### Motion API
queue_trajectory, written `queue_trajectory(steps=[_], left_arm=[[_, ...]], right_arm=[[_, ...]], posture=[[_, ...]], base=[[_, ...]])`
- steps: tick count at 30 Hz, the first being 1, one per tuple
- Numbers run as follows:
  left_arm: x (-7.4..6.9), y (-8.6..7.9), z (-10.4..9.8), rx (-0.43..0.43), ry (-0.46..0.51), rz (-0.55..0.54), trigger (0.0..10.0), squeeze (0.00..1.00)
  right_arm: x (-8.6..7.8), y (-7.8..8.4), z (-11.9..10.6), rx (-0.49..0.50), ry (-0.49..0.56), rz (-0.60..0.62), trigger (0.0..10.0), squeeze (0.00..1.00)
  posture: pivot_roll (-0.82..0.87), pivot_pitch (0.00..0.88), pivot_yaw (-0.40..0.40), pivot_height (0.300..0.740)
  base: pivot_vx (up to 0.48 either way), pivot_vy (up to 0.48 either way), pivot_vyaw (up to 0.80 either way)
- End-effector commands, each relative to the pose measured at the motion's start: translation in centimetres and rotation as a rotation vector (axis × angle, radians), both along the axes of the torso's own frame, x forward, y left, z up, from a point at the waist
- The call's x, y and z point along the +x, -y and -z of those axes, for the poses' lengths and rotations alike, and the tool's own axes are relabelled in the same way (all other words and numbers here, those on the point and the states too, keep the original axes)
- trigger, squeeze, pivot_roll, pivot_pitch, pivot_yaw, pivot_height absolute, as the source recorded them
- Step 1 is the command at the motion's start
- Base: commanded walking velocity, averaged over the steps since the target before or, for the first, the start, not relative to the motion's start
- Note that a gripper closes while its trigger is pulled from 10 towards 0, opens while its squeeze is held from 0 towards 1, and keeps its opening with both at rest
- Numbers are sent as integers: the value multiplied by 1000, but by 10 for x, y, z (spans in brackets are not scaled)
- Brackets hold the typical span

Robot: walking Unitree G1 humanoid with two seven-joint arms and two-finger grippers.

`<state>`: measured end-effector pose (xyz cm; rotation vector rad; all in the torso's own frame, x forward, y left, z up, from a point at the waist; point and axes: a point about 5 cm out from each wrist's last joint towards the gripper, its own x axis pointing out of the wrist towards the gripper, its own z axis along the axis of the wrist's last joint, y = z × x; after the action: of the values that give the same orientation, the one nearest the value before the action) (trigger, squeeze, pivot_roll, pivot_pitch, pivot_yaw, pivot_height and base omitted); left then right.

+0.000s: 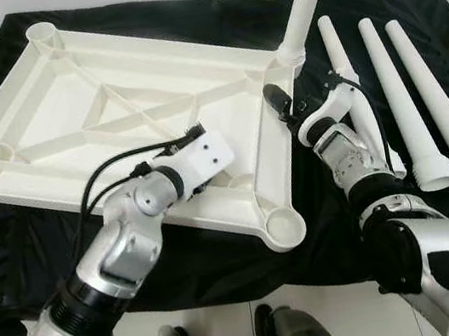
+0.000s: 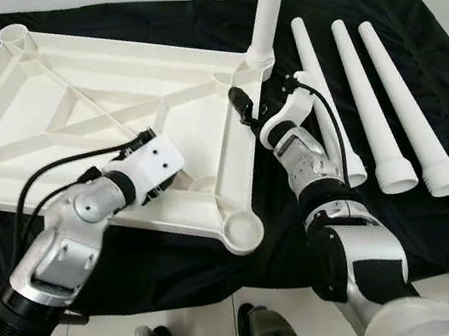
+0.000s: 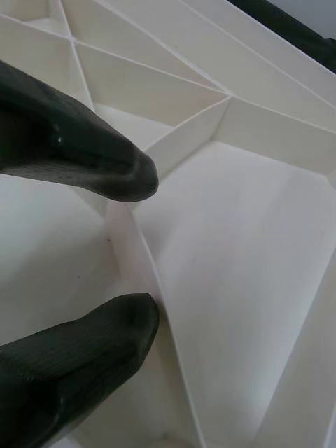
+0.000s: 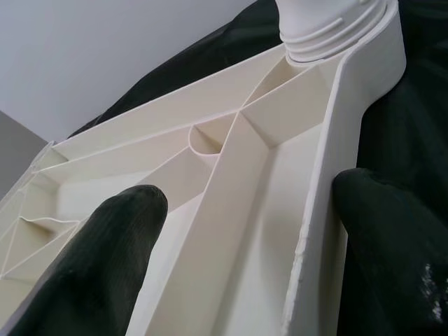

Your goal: Building children table

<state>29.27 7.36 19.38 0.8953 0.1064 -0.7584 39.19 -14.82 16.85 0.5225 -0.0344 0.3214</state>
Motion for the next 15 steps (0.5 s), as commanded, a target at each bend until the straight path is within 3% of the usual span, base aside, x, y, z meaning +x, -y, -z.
queue_trajectory(steps=[1,5,8,15], left_arm=[[-11,16,-7,39,-88,230,10000,0],[-4,10,-20,39,-44,230,10000,0],[11,6,-42,-20,39,187,10000,0],[25,-1,-61,-97,98,132,10000,0]], right_arm=[[-2,-21,-6,-28,54,-110,10000,0],[-4,-17,-15,-61,108,-102,10000,0],[-4,-12,-25,-113,166,-87,10000,0],[-6,-4,-37,-150,217,-55,10000,0]], posture=[[2,154,-65,740],[4,147,-67,740],[4,135,-68,740],[7,113,-69,740]], base=[[0,0,0],[0,0,0],[0,0,0],[0,0,0]])
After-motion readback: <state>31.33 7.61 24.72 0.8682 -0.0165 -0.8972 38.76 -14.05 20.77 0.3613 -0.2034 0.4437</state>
